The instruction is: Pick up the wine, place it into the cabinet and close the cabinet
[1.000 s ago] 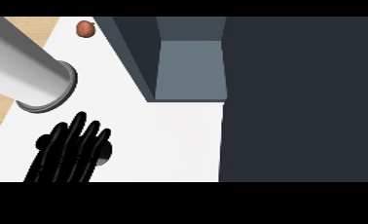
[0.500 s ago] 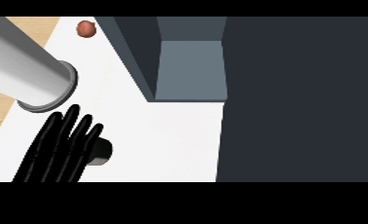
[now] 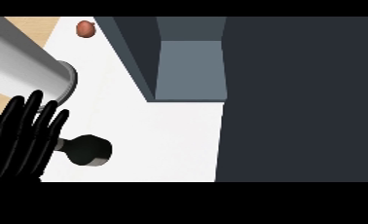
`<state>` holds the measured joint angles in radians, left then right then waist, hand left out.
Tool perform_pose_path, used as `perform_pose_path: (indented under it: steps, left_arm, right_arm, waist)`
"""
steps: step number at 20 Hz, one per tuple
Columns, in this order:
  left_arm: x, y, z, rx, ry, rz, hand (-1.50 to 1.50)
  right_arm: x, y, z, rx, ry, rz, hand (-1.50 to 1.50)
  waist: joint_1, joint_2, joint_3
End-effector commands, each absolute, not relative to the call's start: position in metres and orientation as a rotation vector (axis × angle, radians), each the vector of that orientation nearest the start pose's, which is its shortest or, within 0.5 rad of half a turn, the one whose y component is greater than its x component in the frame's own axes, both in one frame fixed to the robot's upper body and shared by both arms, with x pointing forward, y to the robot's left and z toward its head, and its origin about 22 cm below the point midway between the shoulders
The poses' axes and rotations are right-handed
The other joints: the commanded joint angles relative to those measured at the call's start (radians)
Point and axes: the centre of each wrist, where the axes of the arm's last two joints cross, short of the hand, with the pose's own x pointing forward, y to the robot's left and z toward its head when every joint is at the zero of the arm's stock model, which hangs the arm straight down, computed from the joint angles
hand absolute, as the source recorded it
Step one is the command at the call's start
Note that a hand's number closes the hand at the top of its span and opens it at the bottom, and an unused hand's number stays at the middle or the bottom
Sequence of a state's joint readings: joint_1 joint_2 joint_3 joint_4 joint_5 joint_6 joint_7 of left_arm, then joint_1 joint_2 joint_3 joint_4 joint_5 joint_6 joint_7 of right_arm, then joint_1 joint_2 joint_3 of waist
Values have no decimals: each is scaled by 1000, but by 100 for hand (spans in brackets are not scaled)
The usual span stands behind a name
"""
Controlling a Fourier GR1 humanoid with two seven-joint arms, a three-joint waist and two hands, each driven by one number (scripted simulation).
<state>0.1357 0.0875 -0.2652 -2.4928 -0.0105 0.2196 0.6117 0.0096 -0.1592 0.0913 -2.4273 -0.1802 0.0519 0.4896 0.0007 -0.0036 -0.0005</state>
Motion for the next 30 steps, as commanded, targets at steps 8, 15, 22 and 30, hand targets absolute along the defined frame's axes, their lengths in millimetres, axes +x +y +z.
perform_pose_path:
  steps: [8, 15, 22, 30]
  left_arm:
    - [109, 241, 195, -96, -1785, 104, -150]
    - [152, 268, 168, -110, -1699, 129, -150]
    - [149, 289, 139, -119, -1642, 116, -150]
    - [156, 309, 80, -133, -1612, 127, -150]
  right_arm:
    - [130, -217, 207, 216, -1947, 221, -150]
    - [128, -226, 209, 221, -1940, 249, -150]
    - [124, -234, 213, 204, -1948, 268, -150]
    - [118, -220, 225, 235, -1918, 275, -150]
  waist:
    - [6, -2, -1]
    - [-6, 1, -1]
    - [-3, 2, 0]
    - [-4, 2, -1]
